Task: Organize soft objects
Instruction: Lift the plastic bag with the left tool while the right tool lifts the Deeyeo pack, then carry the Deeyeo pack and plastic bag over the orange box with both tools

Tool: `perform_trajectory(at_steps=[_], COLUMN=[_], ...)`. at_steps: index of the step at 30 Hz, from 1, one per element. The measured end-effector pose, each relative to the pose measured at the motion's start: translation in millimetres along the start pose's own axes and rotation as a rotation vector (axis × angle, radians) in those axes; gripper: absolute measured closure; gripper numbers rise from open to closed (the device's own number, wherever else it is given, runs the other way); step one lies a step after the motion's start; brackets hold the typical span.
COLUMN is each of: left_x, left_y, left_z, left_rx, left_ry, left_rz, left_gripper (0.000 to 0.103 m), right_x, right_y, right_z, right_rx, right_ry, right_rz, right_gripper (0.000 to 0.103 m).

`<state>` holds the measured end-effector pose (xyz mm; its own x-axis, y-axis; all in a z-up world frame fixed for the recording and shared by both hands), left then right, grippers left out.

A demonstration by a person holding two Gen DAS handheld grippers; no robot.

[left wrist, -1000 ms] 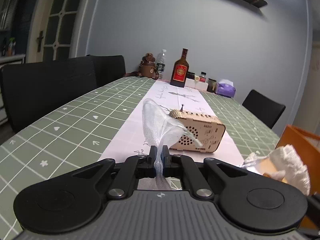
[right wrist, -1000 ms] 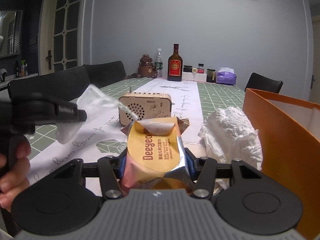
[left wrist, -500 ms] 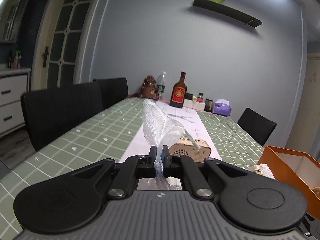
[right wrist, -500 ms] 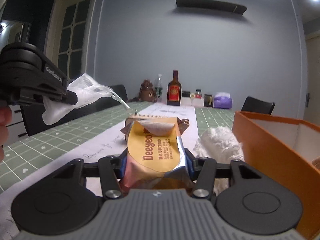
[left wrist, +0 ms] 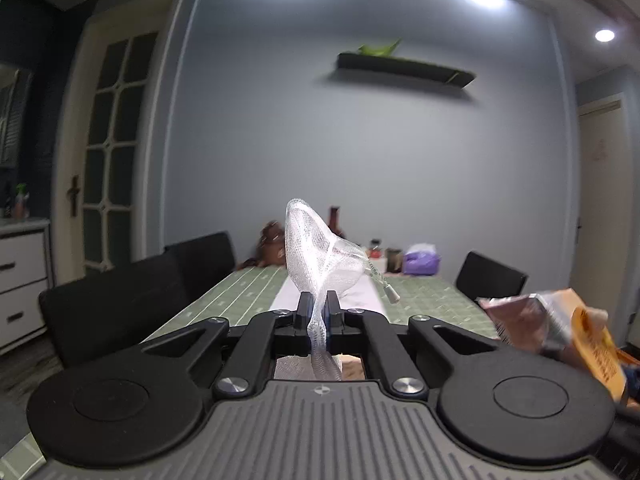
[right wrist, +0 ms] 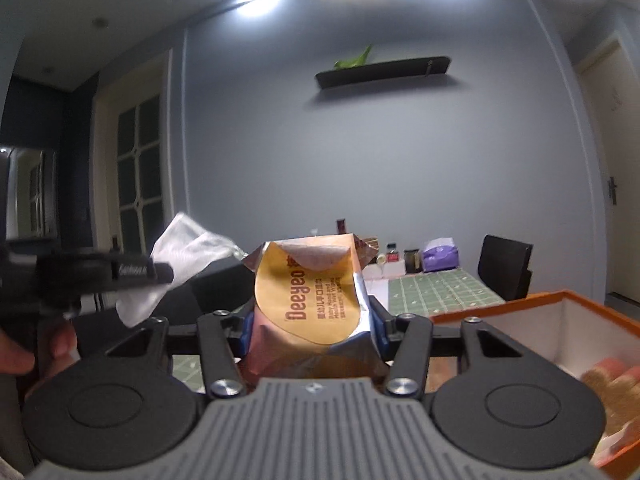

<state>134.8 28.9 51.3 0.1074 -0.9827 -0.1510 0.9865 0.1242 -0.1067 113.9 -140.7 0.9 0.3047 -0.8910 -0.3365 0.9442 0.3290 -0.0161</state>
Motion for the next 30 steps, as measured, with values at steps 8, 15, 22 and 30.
perform_trajectory(at_steps=[8,15,22,30], left_x=[44,83,115,160], left_y=[-13,-6,16,56], left_z=[33,45,48,45], left_rx=[0.142,0.181,0.116,-0.089], left_ry=[0.052,0.036,0.066,0.140], left_rz=[-0.111,-0.254,-0.359,-0.477], left_gripper=[0.097,0.097,0.097,0.097], right_x=[58,98,123,157], right_y=[-35,-53,-48,3], right_z=[55,88,99,98], right_rx=[0.072,0.061,-0.016,-0.230], right_ry=[0.008,-0.041,-0.064,-0.008], right_rz=[-0.102,-0.185,-0.244,-0.289], right_gripper=[0.050,0.050,0.050,0.050])
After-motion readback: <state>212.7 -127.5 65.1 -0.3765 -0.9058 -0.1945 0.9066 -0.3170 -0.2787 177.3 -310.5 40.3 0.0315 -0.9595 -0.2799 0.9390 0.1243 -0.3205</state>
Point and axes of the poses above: each gripper's, at about its wrist camera, not at the fingertips, and y roughly the way its jaws point, x to its right, z to its top, the point moved 3 cm from there along y, roughly the way its jaws point, and after that the axes turned 11 degrees about y, right-handed, at the moved point
